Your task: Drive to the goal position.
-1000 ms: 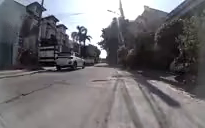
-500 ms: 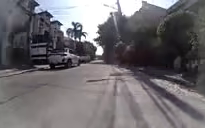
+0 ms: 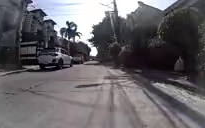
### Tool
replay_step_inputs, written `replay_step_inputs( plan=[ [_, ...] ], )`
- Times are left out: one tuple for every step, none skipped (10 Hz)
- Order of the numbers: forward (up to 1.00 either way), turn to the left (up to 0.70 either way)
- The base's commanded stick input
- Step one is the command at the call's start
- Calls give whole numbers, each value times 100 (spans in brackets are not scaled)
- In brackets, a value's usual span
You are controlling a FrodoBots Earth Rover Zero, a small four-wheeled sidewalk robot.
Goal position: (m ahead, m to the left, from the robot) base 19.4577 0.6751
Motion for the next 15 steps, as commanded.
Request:
replay_step_inputs(
  plan=[
    [100, 0],
    [100, 0],
    [100, 0],
    [100, 0],
    [100, 0],
    [100, 0],
    [100, 0],
    [100, 0],
    [100, 0],
    [100, 0],
    [100, 0],
    [100, 0],
    [100, 0],
    [100, 0],
    [100, 0]
  ],
)
